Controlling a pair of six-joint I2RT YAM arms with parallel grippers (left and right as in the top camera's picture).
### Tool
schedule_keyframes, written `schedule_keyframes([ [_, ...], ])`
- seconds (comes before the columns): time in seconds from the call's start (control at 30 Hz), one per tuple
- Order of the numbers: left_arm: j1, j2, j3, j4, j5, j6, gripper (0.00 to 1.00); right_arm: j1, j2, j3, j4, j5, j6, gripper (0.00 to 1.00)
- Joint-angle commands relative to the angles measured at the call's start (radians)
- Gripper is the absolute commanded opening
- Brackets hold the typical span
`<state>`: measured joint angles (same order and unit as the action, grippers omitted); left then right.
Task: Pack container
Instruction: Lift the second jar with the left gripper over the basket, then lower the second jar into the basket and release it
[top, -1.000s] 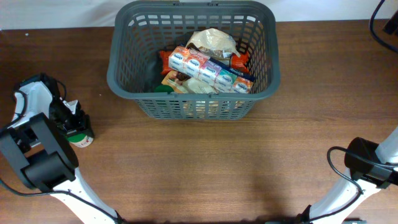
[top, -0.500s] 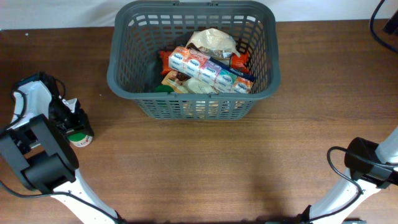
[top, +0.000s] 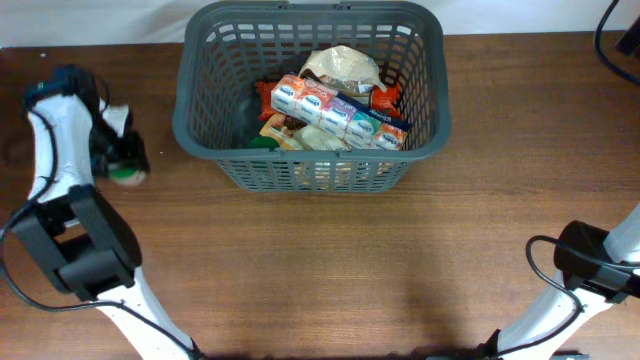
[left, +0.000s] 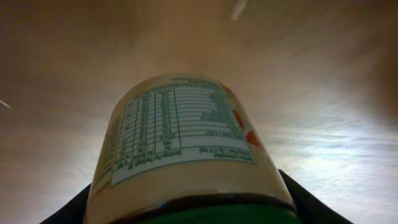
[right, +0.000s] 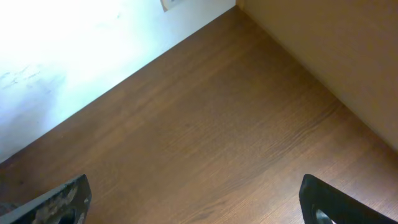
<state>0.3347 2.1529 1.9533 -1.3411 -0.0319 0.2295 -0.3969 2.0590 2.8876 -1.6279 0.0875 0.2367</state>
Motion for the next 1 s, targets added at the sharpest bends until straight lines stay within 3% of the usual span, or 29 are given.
schedule_keyframes([
  [0.0,-0.072,-0.003,0.216,-0.056,0.002,0.079,0.02,-0.003,-0.008,-0.004,0.000,-0.002,0.012,0.99],
  [0.23,-0.265,-0.007,0.692,-0.134,0.001,0.290,0.02,-0.003,-0.008,-0.004,0.000,-0.002,0.012,0.99],
  [0.43,-0.434,-0.007,0.896,-0.135,0.003,0.443,0.02,-0.003,-0.008,-0.004,0.000,-0.002,0.012,0.99],
  [0.63,-0.583,-0.004,0.834,-0.287,0.017,0.668,0.02,-0.003,-0.008,-0.004,0.000,-0.002,0.012,0.99],
  [0.97,-0.571,-0.004,0.538,-0.346,0.010,0.637,0.02,-0.003,-0.008,-0.004,0.000,-0.002,0.012,0.99],
])
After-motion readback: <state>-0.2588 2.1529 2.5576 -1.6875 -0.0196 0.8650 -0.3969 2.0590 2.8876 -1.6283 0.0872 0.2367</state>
